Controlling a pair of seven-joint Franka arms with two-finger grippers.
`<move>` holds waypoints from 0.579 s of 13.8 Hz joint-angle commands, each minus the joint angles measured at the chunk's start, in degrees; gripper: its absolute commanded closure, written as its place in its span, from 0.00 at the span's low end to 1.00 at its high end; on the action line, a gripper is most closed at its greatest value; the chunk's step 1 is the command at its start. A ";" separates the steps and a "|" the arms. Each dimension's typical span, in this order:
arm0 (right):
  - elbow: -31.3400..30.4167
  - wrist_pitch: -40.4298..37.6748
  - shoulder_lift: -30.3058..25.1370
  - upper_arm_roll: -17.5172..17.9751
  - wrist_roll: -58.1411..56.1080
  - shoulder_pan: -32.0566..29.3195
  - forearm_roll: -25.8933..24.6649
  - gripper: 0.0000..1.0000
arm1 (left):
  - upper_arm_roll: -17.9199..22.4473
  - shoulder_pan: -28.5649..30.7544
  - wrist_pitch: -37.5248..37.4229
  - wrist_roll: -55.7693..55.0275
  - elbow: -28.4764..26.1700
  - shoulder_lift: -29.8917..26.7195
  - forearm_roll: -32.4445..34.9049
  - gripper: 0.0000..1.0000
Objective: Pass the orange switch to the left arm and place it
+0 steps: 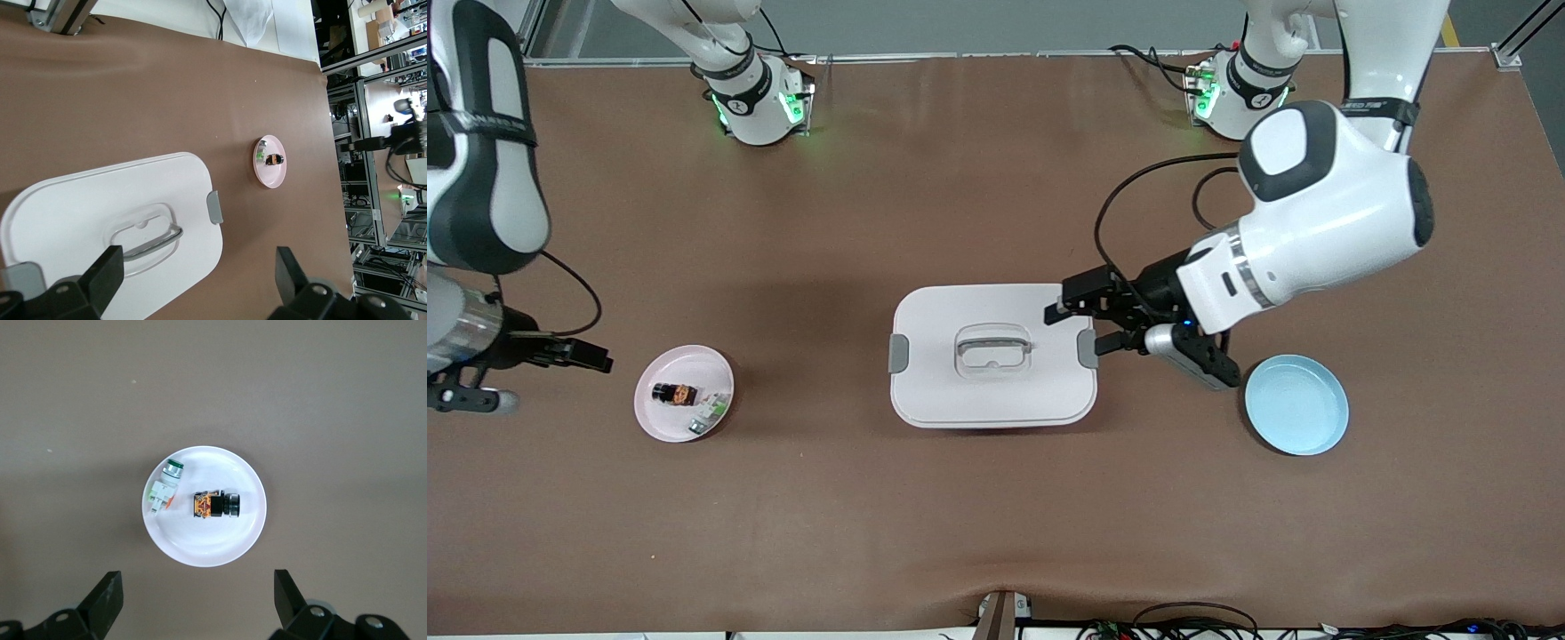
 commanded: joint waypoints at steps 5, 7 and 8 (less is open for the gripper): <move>-6.54 10.43 5.81 0.26 0.28 -1.46 0.12 0.00 | 0.05 -8.47 12.80 -6.53 0.38 2.67 -1.42 0.00; -7.58 14.46 8.10 0.26 0.19 -1.99 0.12 0.00 | 0.14 -11.11 13.68 -15.22 0.64 3.12 -1.87 0.00; -8.46 17.01 9.16 0.26 0.19 -2.43 0.12 0.00 | 0.06 -11.29 14.21 -17.70 0.64 3.12 -1.96 0.00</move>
